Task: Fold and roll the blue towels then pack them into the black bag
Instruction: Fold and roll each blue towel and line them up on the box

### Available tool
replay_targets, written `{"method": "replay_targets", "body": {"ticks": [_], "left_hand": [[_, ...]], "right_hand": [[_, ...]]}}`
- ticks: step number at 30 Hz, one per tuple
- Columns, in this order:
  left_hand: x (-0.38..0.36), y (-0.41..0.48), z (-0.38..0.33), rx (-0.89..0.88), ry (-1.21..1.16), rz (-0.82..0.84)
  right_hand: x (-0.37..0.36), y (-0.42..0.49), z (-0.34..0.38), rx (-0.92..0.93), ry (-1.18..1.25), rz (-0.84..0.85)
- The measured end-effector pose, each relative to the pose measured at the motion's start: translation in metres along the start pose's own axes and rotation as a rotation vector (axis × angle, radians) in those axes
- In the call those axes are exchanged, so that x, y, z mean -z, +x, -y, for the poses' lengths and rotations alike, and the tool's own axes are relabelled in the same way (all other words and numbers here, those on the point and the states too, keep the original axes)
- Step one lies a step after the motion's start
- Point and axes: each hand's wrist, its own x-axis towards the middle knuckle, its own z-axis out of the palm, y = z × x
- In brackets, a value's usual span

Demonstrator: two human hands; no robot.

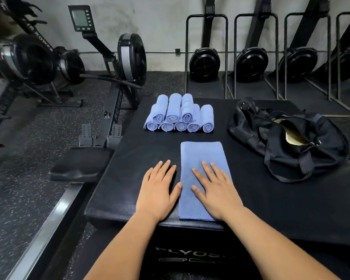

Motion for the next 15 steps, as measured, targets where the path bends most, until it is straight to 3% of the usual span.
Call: {"method": "replay_targets", "body": {"ticks": [3, 6, 9, 15], "left_hand": [[0.002, 0.000, -0.004, -0.209, 0.034, 0.005], [-0.001, 0.000, -0.007, -0.400, 0.070, 0.138], [-0.002, -0.003, -0.008, -0.397, 0.087, 0.264], [0.005, -0.016, -0.013, -0.316, 0.129, 0.314]], "right_hand": [[-0.004, 0.003, 0.004, 0.000, -0.014, -0.028], [-0.004, 0.000, 0.004, -0.036, -0.034, -0.078], [-0.002, -0.010, 0.006, -0.062, -0.021, -0.130], [-0.001, -0.033, -0.020, 0.046, -0.026, -0.034]]}}
